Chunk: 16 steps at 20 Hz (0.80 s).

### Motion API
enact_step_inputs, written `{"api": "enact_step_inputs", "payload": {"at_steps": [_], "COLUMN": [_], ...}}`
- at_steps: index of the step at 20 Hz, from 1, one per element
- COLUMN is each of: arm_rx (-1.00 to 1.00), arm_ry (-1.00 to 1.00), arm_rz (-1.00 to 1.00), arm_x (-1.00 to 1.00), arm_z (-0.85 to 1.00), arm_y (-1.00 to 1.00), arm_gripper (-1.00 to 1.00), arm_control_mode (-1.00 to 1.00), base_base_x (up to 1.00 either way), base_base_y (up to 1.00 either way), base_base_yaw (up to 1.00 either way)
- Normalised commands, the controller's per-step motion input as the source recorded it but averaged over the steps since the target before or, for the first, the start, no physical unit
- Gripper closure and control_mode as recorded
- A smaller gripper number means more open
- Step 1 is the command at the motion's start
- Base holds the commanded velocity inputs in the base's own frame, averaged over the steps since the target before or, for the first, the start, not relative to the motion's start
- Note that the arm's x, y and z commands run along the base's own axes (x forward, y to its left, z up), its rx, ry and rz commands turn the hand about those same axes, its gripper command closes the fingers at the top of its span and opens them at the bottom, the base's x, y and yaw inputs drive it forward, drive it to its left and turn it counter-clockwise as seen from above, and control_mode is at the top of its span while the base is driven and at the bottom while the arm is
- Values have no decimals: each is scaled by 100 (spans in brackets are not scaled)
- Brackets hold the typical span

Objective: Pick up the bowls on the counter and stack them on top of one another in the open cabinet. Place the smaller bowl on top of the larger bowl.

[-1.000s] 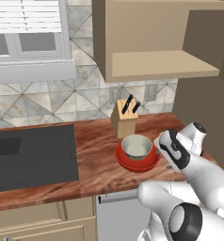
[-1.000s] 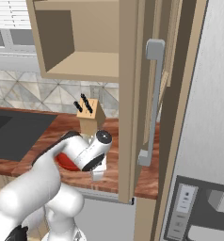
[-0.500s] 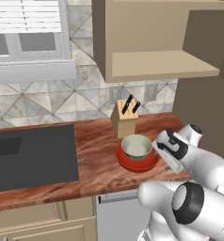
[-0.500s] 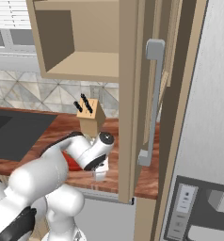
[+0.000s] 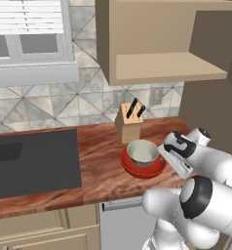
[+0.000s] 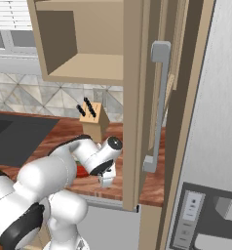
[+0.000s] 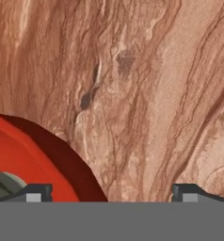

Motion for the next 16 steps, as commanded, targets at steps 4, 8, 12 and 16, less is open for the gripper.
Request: {"api": "enact_step_inputs", "payload": {"at_steps": [4,8,12,16], "arm_rx": [0,-6,0,0], "arm_ry": [0,0,0,0], "arm_rz": [0,0,0,0], "arm_x": [5,18,0,-5], "arm_z": [-4,-2,-18,-25], "arm_y": [28,60,33,7], "arm_gripper": [-100,-100,100,100], "arm_control_mode": [-100,-100,-100,-100], "base_base_x": [0,0,0,0], "base_base_y": [0,0,0,0], "base_base_yaw": [0,0,0,0]}}
